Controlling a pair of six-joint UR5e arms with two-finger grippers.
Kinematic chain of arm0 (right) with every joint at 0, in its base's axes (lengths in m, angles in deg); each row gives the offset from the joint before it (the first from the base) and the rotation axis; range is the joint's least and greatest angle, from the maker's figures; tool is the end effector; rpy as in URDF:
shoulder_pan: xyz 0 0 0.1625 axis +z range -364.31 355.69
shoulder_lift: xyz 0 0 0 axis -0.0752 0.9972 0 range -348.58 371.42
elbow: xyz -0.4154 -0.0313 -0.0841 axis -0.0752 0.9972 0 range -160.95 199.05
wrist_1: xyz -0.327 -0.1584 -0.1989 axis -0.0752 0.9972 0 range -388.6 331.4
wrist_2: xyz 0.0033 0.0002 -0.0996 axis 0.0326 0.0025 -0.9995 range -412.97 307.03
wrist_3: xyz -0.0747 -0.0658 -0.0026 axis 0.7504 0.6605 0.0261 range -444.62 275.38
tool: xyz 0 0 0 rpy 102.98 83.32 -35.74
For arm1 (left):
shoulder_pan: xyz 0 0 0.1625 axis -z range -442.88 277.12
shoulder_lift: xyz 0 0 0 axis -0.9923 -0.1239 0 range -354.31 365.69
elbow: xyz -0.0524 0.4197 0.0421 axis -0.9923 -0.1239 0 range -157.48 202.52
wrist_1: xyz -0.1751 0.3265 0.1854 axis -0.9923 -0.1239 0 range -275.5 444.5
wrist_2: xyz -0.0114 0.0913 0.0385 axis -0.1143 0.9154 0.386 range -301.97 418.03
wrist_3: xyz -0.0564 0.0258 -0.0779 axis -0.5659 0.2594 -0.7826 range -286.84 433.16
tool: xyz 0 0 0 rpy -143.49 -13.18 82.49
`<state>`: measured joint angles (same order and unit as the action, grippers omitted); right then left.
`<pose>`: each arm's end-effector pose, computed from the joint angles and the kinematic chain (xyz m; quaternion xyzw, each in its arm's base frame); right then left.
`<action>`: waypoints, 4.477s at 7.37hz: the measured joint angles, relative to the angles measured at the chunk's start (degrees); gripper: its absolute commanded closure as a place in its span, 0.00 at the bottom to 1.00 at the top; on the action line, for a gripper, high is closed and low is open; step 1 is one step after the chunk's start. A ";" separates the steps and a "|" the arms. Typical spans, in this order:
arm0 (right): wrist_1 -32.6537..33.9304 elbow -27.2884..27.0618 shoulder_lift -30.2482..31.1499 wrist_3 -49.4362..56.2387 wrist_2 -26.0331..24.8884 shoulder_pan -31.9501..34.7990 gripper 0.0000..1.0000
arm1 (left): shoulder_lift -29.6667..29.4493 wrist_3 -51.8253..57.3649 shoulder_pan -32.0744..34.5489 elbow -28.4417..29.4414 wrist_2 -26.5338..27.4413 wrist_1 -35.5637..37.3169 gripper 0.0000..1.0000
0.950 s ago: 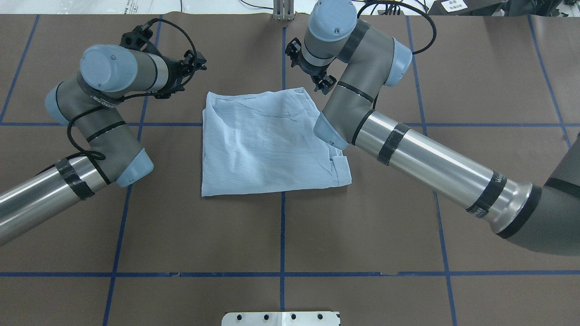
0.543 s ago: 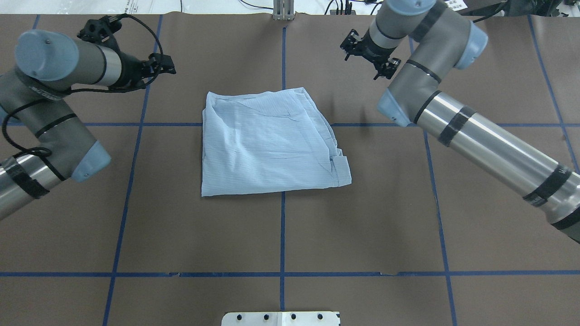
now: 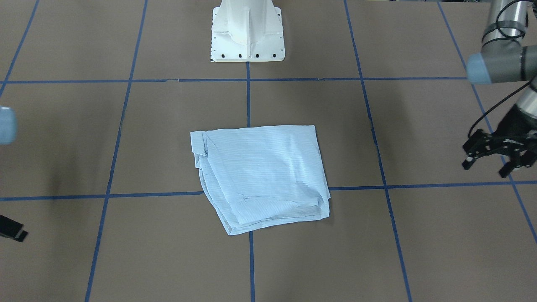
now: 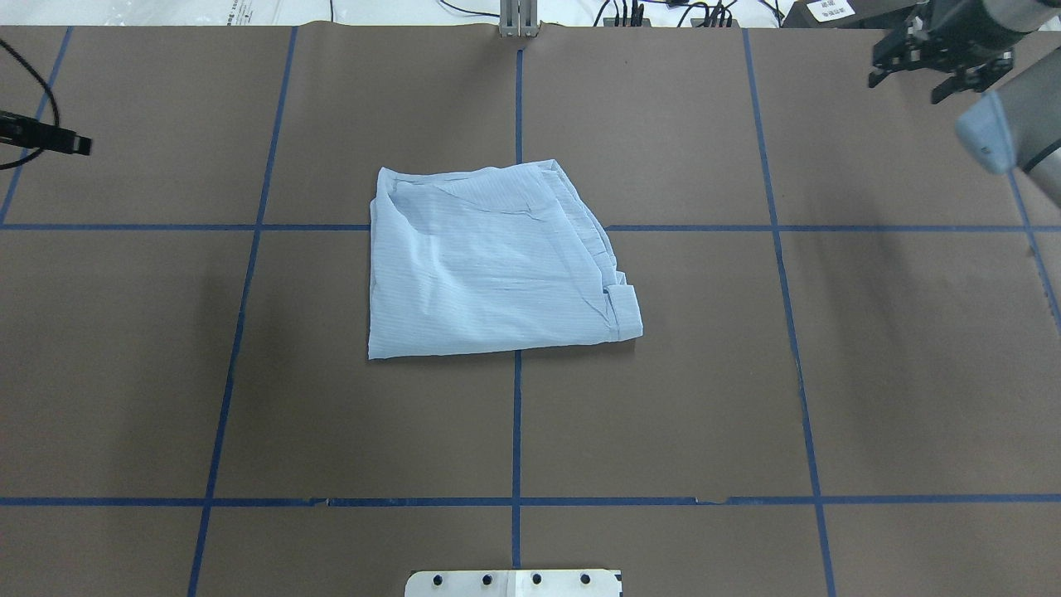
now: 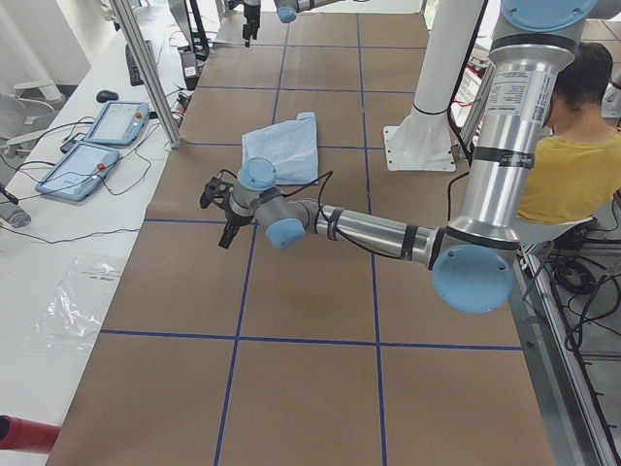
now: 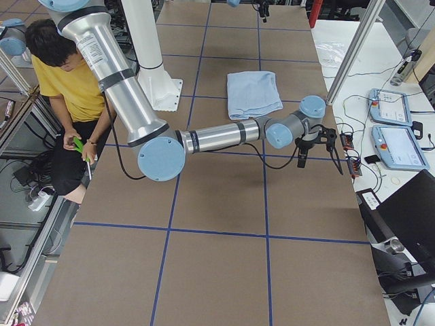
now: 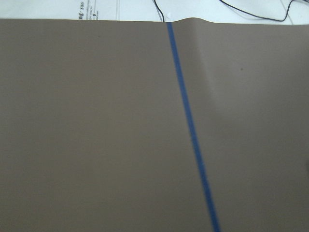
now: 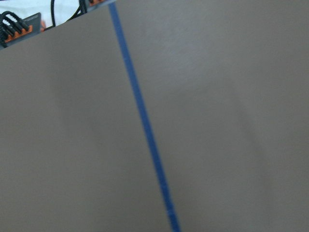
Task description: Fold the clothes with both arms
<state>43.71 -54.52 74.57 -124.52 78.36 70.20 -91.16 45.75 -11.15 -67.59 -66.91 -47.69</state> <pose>-0.1219 -0.6933 0.4897 0.0420 -0.4087 0.1081 0.9053 0.1053 -0.5624 0.5150 0.2596 0.4056 0.0553 0.8746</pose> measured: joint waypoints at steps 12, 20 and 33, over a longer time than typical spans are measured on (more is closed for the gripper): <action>17.42 -7.87 12.74 39.05 0.59 11.71 0.00 | 7.06 27.61 15.17 -4.19 -8.28 11.86 0.00; 17.64 -22.28 24.33 39.07 -1.46 9.96 0.00 | 14.30 27.62 15.59 -8.55 -15.44 11.73 0.00; 17.26 -23.94 24.65 39.65 -1.99 6.96 0.00 | 14.69 27.83 15.81 -10.22 -12.09 7.65 0.00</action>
<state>60.98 -78.46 99.23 -84.87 76.37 77.16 -76.47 73.58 4.66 -77.81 -79.00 -40.04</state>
